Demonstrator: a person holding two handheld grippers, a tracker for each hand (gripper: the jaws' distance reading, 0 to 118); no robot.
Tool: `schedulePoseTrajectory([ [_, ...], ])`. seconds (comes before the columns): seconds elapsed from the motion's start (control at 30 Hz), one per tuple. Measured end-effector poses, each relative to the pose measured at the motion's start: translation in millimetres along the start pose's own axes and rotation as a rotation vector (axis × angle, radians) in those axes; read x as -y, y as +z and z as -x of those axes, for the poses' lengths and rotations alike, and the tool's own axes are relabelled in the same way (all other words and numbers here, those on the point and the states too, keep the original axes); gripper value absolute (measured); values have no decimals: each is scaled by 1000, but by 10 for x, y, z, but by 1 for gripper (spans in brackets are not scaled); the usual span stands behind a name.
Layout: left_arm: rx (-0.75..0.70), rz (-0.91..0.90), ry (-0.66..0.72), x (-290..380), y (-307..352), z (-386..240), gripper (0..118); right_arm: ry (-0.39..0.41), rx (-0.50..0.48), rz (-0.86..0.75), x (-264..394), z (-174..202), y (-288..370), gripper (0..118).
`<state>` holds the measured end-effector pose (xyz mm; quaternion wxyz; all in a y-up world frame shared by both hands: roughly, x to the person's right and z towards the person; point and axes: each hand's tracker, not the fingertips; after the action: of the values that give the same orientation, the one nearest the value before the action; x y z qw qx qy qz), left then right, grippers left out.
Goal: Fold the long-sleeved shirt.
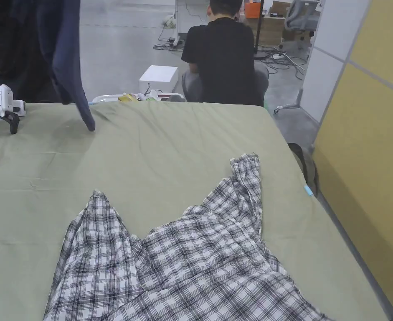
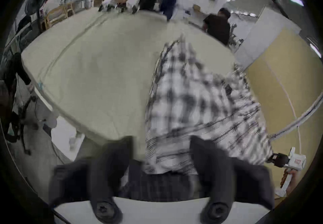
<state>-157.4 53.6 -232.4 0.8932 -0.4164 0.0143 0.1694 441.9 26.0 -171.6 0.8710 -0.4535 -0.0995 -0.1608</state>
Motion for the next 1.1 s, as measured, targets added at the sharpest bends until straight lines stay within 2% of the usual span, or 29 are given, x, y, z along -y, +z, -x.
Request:
schedulePoseTrajectory([
  [0.03, 30, -38, -34, -59, 127, -105, 89, -10, 11, -52, -71, 10, 189, 63],
  [0.13, 169, -77, -125, -142, 393, -598, 89, -36, -131, -187, -224, 221, 676, 63],
  [0.17, 219, -70, -158, -154, 395, -829, 88, -12, -191, -189, -276, 348, 757, 63],
  [0.23, 284, -31, -210, -99, 365, -1285, 86, 50, -235, -203, -277, 621, 899, 63],
  [0.27, 313, 3, -232, -58, 328, -1508, 76, 78, -246, -203, -258, 740, 932, 62],
  [0.3, 345, 26, -250, -5, 295, -1674, 41, 81, -244, -190, -208, 807, 933, 44],
  [0.33, 391, 47, -289, 73, 261, -1833, 9, 78, -246, -183, -127, 904, 938, 8],
  [0.37, 438, 67, -333, 179, 237, -1990, 0, 77, -264, -169, -60, 928, 930, 0],
  [0.4, 435, 70, -362, 252, 219, -2093, 0, 84, -299, -156, -21, 915, 905, 0],
  [0.47, 463, 111, -391, 332, 199, -2247, 0, 56, -284, -138, -36, 754, 858, 0],
  [0.57, 492, 127, -422, 376, 184, -2361, 0, 3, -166, -176, -173, 377, 881, 0],
  [0.63, 478, 121, -454, 369, 164, -2406, 0, -82, -134, -154, -264, 99, 824, 0],
  [0.67, 472, 120, -457, 358, 141, -2416, 0, -141, -145, -118, -297, -58, 738, 1],
  [0.73, 469, 126, -453, 328, 96, -2419, 0, -252, -179, -73, -308, -311, 535, 62],
  [0.77, 470, 130, -449, 319, 85, -2426, 0, -299, -170, -2, -308, -406, 413, 86],
  [0.83, 464, 131, -451, 305, 70, -2427, 0, -347, -168, 91, -268, -494, 237, 87],
  [1.03, 429, 130, -451, 216, -20, -2381, 0, -376, -161, 187, -72, -549, -123, 87],
  [1.1, 414, 132, -449, 182, -79, -2372, 0, -404, -161, 201, -12, -593, -201, 81],
])
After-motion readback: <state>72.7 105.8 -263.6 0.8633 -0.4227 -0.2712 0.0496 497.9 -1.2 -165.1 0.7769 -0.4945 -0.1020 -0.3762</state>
